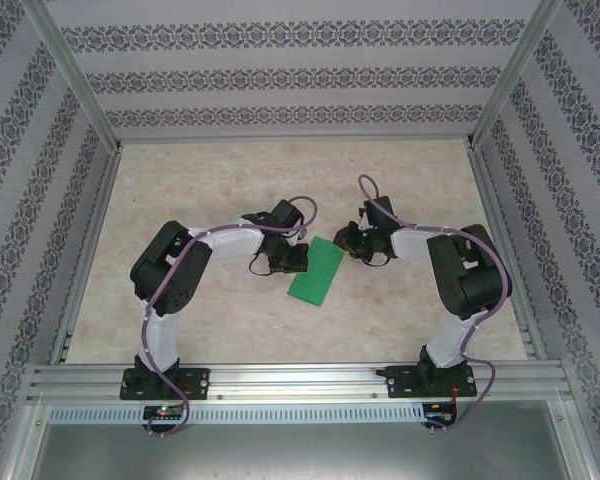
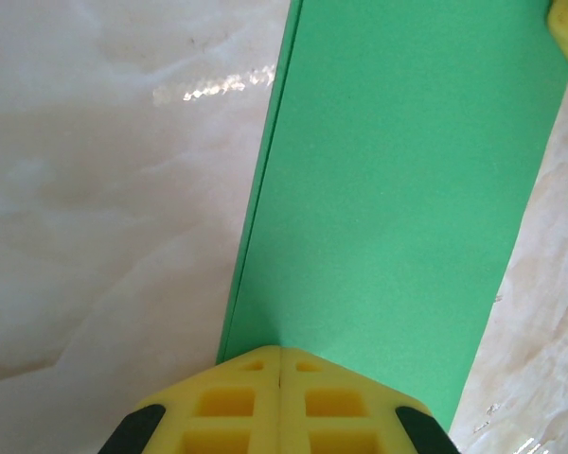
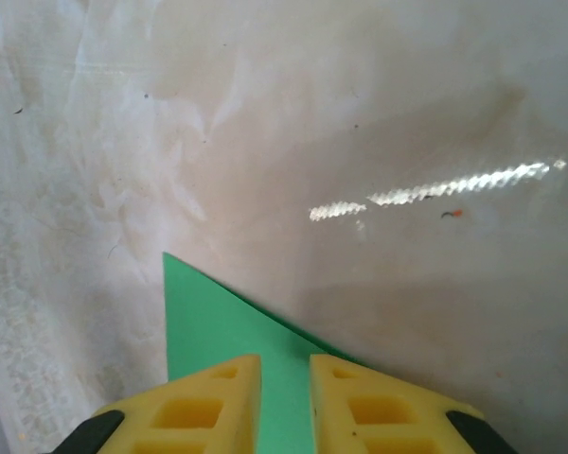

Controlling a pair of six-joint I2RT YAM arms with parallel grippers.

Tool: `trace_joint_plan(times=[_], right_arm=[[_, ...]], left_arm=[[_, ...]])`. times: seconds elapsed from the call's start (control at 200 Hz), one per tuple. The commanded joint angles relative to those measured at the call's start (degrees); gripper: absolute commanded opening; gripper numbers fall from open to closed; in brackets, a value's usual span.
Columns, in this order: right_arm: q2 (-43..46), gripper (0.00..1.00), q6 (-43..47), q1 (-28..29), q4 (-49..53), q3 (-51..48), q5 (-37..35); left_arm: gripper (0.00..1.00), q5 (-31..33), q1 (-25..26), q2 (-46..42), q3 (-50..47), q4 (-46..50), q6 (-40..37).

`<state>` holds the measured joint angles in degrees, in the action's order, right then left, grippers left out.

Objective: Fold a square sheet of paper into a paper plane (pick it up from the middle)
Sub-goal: Fold the square sheet of paper in half at the center of the table.

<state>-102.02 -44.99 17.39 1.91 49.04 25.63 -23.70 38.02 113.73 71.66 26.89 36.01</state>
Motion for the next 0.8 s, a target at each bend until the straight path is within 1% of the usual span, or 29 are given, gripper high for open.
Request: trace_joint_plan(times=[0.0, 0.105, 0.285, 0.405, 0.545, 0.664, 0.794], right_arm=[[4.1, 0.22, 0.5, -1.0, 1.3, 3.0, 1.2], [3.2, 0.21, 1.0, -1.3, 2.6, 4.3, 1.2], [0.3, 0.21, -2.9, -1.3, -3.9, 0.1, 2.7], [-1.7, 0.21, -2.7, -1.5, -4.7, -1.1, 1.2], [-3.3, 0.21, -3.0, -1.5, -4.5, -1.1, 1.4], [-1.7, 0.22, -2.9, -1.7, -2.6, -0.3, 1.6], [3.6, 0.22, -2.6, -1.6, -1.4, 0.1, 2.2]], left_arm=[[0.0, 0.6, 0.9, 0.9, 0.1, 3.3, -1.5], [0.0, 0.6, 1.0, 0.9, 0.2, 3.4, -1.5], [0.0, 0.8, 0.9, 0.8, 0.5, 3.5, -1.5], [0.0, 0.7, 0.9, 0.9, 0.4, 3.4, -1.4], [0.0, 0.6, 0.9, 0.8, 0.2, 3.6, -1.6], [0.0, 0.8, 0.9, 0.6, 0.1, 3.4, -1.5], [0.0, 0.7, 0.9, 0.4, 0.0, 3.3, -1.3]])
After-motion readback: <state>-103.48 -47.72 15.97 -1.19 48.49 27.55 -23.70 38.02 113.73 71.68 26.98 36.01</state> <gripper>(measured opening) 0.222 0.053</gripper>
